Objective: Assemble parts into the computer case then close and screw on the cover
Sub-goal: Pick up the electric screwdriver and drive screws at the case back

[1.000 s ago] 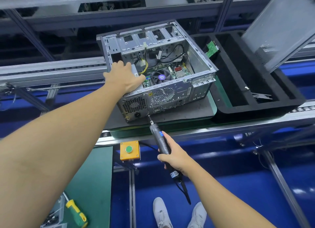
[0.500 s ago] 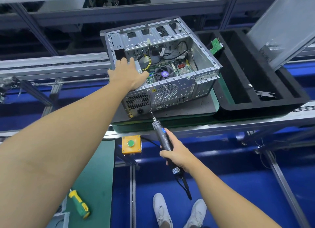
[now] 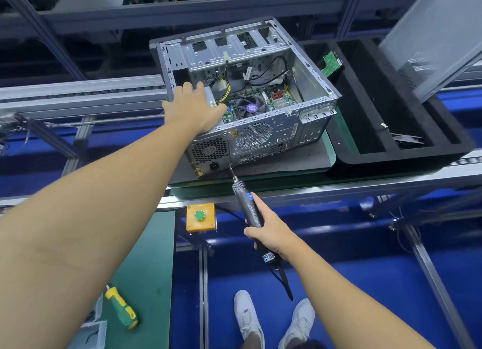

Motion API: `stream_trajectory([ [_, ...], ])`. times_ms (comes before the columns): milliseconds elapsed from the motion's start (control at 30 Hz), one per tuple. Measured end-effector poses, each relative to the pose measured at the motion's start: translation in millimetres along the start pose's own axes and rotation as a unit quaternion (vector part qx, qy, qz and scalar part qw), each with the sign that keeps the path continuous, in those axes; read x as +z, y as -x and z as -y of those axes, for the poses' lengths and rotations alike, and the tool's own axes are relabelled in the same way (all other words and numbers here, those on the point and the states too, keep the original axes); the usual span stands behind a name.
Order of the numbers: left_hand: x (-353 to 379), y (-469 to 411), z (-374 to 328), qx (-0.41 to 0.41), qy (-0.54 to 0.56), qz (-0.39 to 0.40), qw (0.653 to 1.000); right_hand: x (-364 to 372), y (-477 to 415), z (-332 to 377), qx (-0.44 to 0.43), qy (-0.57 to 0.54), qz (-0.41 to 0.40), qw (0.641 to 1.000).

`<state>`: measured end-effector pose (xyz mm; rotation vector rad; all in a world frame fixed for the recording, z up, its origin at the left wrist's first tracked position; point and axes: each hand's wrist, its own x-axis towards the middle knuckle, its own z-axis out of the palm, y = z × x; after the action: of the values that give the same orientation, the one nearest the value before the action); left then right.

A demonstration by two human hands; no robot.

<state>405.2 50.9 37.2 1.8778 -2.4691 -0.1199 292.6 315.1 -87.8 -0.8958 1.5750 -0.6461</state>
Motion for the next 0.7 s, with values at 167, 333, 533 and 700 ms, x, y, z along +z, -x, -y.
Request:
stream_trajectory([
  [167, 0.3, -0.1, 0.3, 0.002, 0.000, -0.003, 1.000, 1.5, 0.0, 2.6, 0.003, 0.014, 0.000, 1.000],
  [333, -1.1, 0.2, 0.7, 0.003, 0.004, -0.001, 1.000, 0.8, 0.2, 4.2, -0.002, 0.013, -0.009, 1.000],
  [533, -1.4, 0.9, -0.4, 0.004, 0.005, -0.002, 1.000, 1.7, -0.7, 4.1, -0.006, -0.009, -0.001, 1.000],
  [700, -2.1, 0.5, -0.2, 0.007, 0.005, -0.004, 1.000, 2.0, -2.9, 4.3, -0.009, -0.019, 0.000, 1.000],
])
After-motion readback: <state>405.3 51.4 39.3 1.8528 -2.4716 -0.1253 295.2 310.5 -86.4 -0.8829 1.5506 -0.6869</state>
